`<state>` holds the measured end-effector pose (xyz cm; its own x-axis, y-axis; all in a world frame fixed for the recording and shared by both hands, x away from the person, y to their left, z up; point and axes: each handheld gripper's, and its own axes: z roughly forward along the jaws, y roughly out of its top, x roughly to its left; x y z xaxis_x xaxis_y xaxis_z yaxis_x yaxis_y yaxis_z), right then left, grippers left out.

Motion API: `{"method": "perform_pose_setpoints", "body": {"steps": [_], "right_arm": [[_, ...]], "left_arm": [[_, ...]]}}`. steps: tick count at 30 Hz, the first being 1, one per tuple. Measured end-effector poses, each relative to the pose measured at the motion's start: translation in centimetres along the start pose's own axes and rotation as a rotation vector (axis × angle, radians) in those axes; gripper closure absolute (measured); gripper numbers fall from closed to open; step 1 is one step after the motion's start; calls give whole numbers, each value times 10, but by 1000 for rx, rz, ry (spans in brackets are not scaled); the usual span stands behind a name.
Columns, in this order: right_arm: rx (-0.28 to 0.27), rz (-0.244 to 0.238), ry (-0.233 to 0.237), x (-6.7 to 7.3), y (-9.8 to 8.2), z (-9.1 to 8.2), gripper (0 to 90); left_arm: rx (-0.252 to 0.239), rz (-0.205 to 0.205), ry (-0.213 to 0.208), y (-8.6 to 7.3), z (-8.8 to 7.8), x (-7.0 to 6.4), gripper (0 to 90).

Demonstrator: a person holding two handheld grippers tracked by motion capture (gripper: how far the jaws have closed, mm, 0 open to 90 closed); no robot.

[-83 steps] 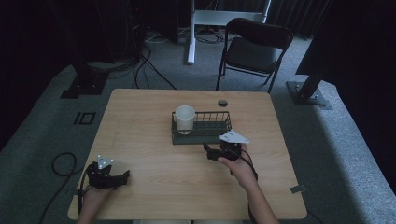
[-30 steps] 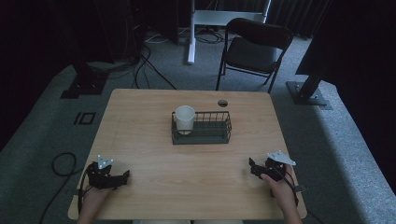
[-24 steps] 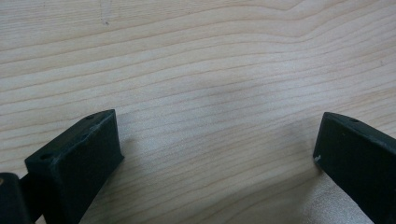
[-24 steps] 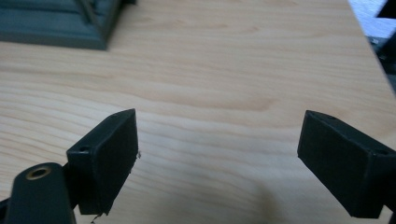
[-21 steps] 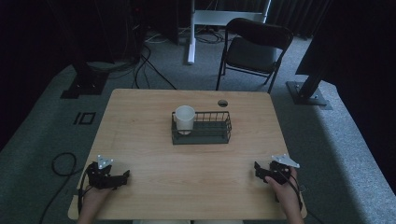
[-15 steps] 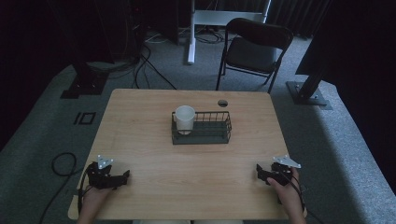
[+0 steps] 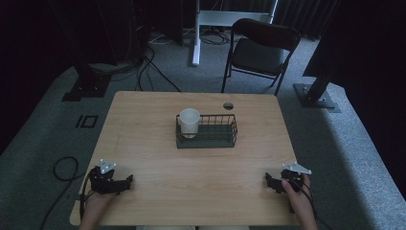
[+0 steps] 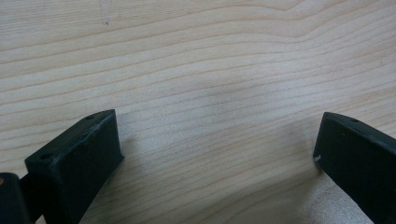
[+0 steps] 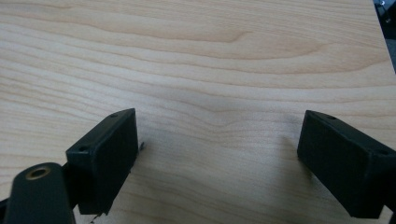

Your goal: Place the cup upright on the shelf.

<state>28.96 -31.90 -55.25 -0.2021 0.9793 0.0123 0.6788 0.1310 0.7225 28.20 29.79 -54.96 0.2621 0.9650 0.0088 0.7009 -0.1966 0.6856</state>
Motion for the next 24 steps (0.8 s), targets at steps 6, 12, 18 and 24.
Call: {"method": "perform_pose_setpoints", "body": {"steps": [6, 12, 18, 24], "right_arm": [[-2, -31, 35, -4, -1, -1, 120], [0, -60, 65, -5, -1, -1, 113], [2, -75, 79, -5, -1, 0, 110], [2, -79, 85, -4, 0, 0, 110]], "left_arm": [[0, 0, 0, 0, 0, 0, 9], [0, 0, 0, 0, 0, 0, 9], [0, 0, 0, 0, 0, 0, 9], [0, 0, 0, 0, 0, 0, 9]]}}
